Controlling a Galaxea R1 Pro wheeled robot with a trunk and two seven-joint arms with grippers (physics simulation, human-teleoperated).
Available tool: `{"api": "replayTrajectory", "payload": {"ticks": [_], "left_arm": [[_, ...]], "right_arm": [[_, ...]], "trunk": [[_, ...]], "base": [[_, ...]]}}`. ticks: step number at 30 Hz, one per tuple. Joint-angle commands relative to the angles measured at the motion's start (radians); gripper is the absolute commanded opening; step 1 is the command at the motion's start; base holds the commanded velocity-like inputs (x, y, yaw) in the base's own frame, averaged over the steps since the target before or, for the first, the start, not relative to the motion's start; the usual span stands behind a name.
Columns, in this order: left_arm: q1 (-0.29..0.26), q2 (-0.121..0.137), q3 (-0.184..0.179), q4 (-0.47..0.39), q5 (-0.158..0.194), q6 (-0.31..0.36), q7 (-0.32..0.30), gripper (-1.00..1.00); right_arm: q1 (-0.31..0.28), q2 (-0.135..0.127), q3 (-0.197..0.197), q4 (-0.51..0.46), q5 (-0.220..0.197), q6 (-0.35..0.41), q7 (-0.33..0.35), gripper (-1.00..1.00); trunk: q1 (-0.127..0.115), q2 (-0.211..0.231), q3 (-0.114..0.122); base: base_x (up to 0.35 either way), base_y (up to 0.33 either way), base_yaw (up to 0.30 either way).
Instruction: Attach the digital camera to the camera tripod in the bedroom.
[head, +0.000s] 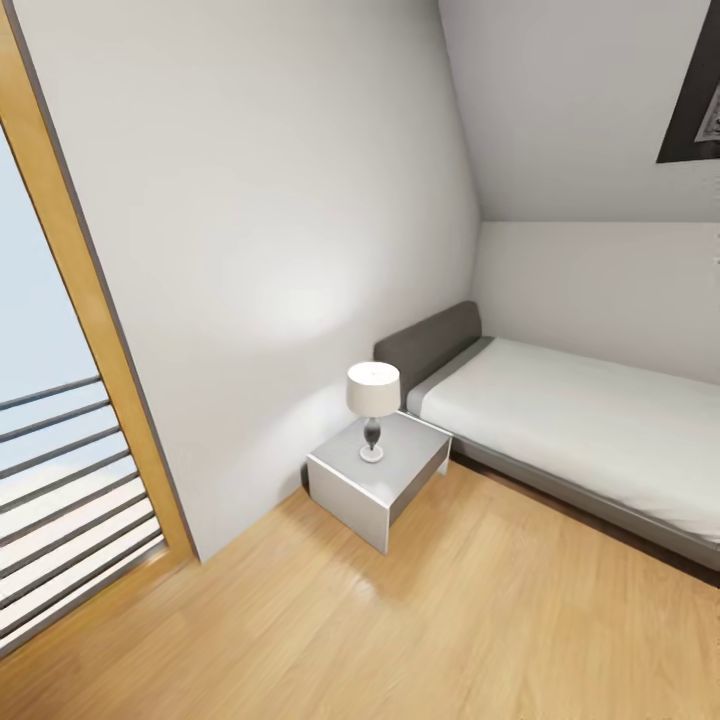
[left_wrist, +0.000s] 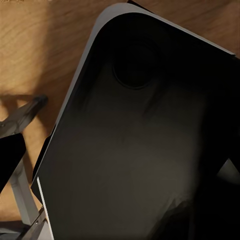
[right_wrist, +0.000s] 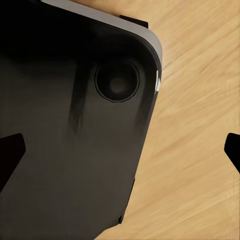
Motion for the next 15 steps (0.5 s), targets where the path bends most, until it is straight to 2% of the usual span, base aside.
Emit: {"api": "replayTrajectory", "payload": {"ticks": [1,6,15], "left_arm": [[0.0,0.0,0.001,-0.001,0.002,-0.001,0.001,1.0],[0.0,0.0,0.001,-0.001,0.002,-0.001,0.001,1.0],[0.0,0.0,0.001,-0.001,0.002,-0.001,0.001,1.0]], "right_arm": [[0.0,0.0,0.001,0.0,0.006,0.0,-0.001,1.0],[0.0,0.001,0.001,0.0,0.005,0.001,-0.001,1.0],[0.0,-0.001,0.002,0.0,0.004,0.001,-0.001,1.0]], "trunk": [[0.0,0.0,-0.001],[0.0,0.0,-0.001],[0.0,0.0,-0.001]], "base": [[0.0,0.0,-0.124],[0.0,0.0,-0.11],[0.0,0.0,-0.023]]}}
